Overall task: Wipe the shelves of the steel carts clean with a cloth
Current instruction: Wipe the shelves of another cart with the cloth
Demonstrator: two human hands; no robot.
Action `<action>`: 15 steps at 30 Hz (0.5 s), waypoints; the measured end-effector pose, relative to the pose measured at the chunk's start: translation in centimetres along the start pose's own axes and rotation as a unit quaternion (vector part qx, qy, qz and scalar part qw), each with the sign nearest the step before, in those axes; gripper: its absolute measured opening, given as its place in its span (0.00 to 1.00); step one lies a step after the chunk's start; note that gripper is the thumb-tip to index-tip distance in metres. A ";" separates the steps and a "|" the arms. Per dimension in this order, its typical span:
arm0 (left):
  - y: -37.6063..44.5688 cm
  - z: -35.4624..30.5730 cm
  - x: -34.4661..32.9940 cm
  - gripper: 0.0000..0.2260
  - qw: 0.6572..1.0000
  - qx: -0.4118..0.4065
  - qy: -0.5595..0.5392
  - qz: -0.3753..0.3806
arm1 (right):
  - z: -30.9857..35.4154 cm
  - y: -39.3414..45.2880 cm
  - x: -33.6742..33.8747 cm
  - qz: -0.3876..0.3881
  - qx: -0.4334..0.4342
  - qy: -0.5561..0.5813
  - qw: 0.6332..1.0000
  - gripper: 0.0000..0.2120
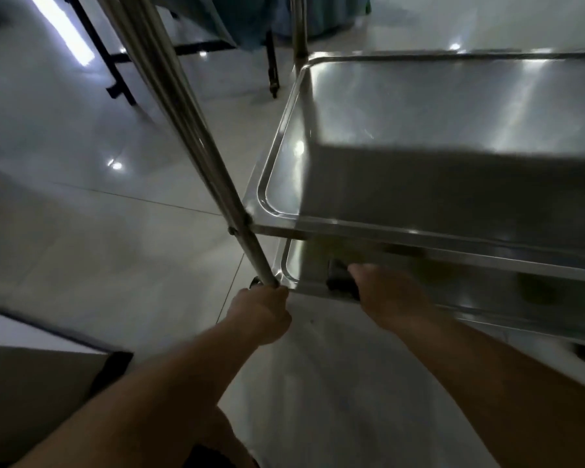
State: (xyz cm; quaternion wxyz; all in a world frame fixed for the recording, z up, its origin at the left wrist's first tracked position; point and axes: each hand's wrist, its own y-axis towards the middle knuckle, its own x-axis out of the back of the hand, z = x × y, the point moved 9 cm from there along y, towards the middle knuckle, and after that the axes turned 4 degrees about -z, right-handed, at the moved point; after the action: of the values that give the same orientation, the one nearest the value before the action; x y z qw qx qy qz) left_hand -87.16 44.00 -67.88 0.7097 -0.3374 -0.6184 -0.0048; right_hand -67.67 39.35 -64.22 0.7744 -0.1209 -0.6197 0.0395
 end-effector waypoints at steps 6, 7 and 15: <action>4.1 2.5 -5.1 0.17 0.999 -0.015 -0.032 0.012 | 0.2 2.8 -2.4 -0.123 0.060 -0.089 0.987 0.08; 4.5 3.1 -5.6 0.16 0.999 -0.016 -0.042 0.015 | 0.0 3.4 -2.6 -0.132 0.052 -0.078 0.987 0.09; 7.6 8.9 -5.7 0.26 0.990 0.058 -0.121 -0.032 | 0.7 8.3 -2.2 -0.218 -0.011 -0.025 0.976 0.09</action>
State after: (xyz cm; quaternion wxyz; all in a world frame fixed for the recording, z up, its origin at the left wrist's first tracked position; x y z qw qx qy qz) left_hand -93.10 51.81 -76.44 0.6471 -0.2742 -0.7097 0.0492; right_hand -68.16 47.02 -68.16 0.7475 0.0093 -0.6505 -0.1344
